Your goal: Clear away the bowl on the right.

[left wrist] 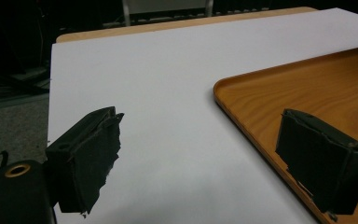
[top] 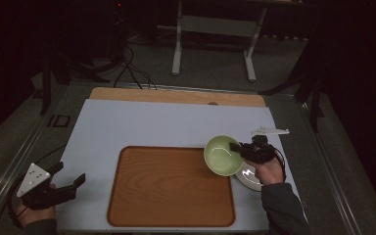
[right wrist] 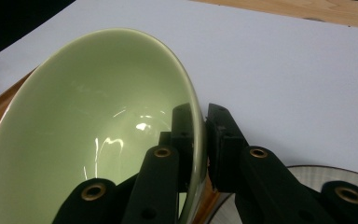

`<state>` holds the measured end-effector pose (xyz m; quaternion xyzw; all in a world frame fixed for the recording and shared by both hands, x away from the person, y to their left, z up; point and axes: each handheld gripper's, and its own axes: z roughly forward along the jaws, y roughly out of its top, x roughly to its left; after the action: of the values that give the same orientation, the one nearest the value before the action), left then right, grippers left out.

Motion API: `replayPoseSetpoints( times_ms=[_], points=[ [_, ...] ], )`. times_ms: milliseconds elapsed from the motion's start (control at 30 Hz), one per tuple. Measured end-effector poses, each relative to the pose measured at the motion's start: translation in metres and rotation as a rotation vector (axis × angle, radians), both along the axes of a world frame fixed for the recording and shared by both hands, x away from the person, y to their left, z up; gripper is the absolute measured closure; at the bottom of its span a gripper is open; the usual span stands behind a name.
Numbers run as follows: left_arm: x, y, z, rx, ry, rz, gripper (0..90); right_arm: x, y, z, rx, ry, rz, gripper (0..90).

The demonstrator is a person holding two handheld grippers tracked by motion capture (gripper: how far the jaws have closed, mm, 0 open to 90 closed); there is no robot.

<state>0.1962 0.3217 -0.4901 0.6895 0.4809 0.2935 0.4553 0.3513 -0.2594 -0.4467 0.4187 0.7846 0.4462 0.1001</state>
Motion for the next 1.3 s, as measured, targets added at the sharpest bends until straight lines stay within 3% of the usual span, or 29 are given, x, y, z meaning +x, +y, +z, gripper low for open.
replayPoseSetpoints(
  times_ms=[1300],
  points=[
    [-0.001, 0.001, 0.000, -0.001, -0.007, 0.007, 13.1, 0.002, 0.034, 0.007, 0.029, -0.008, 0.058, 81.8]
  ],
)
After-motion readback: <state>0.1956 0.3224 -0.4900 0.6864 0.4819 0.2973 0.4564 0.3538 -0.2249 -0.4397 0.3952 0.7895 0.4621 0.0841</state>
